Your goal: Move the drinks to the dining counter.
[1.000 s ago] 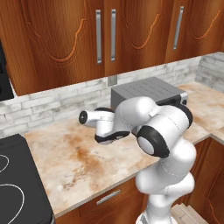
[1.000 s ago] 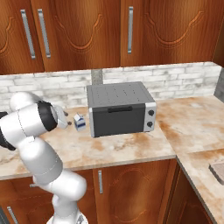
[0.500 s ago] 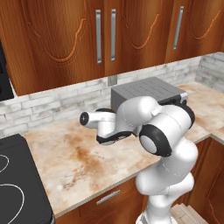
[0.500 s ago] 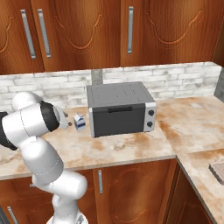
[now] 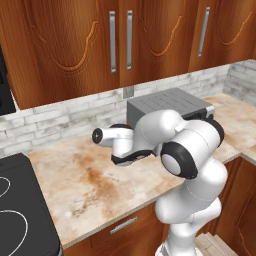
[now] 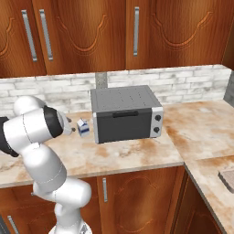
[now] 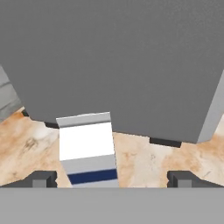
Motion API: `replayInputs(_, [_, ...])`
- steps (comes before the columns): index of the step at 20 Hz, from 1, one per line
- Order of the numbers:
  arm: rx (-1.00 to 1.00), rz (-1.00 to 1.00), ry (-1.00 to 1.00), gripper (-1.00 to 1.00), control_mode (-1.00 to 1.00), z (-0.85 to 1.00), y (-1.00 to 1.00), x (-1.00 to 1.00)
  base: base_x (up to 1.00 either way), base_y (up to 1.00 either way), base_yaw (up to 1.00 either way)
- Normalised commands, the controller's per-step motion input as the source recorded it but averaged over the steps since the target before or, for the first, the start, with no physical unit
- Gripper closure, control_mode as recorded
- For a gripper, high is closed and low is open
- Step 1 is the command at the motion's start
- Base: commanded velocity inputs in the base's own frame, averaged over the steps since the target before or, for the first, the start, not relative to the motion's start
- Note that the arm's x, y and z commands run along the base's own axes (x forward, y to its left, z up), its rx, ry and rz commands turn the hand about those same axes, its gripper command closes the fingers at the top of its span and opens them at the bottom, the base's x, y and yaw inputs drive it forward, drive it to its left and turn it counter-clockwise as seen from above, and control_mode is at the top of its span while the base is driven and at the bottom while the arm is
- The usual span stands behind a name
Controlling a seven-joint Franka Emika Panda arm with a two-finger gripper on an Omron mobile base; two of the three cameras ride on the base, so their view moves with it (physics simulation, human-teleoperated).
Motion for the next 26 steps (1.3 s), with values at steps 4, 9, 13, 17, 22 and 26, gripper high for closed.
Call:
replayInputs(4, [0.00,-0.13,0.00,-1.00,-1.00,0.00,0.00,-0.01,0.00,0.00,0.00])
replayInputs(9, [0.00,-0.13,-0.05,-1.00,-1.00,0.00,0.01,-0.17,0.00,0.00,0.00])
replayInputs(13, [0.00,-0.05,0.00,-1.00,-1.00,0.00,0.00,-0.01,0.00,0.00,0.00])
replayInputs(17, [0.00,0.00,0.00,-1.00,-1.00,-0.01,-0.01,0.00,0.00,0.00,0.00])
replayInputs(22, [0.00,0.00,-0.04,-1.00,-1.00,-0.07,-0.03,0.00,0.00,0.00,0.00])
replayInputs(26, [0.00,0.00,-0.04,-1.00,-1.00,-0.14,-0.05,0.00,0.00,0.00,0.00])
